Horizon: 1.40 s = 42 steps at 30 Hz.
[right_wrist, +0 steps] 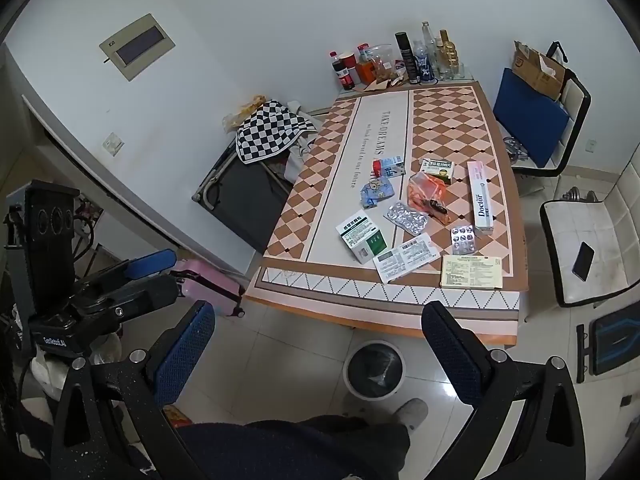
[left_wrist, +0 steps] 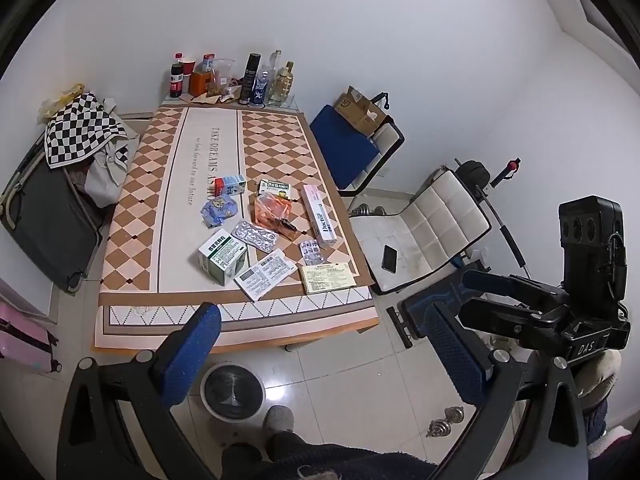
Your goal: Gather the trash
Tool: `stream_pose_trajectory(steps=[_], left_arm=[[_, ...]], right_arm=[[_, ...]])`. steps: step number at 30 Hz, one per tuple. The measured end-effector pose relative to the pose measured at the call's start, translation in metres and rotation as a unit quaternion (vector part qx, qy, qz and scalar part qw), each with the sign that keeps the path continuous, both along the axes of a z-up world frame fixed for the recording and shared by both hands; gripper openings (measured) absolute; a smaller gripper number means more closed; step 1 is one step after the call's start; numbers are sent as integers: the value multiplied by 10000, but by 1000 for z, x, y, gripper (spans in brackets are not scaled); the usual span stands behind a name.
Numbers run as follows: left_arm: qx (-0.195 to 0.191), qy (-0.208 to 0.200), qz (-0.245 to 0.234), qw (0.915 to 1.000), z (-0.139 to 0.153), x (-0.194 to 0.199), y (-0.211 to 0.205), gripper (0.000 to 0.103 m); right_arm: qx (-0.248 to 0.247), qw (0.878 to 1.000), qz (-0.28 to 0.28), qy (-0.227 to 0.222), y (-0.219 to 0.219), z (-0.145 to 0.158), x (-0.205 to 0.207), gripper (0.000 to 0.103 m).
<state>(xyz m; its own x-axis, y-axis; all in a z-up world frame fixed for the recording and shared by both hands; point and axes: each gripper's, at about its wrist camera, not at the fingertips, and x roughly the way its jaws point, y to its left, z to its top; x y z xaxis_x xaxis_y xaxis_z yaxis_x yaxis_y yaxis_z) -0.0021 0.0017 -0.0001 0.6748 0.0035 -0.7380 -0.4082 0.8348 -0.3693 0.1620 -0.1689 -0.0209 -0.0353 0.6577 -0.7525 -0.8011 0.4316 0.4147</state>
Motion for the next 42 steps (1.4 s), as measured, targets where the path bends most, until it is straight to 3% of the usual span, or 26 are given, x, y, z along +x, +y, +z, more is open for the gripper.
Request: stream_pose_trajectory(steps=[42], left_arm=[[24,-11,23,10000,7,3,-9,103]], right_arm=[[28,10000,37,-42,-5,7,5,103]])
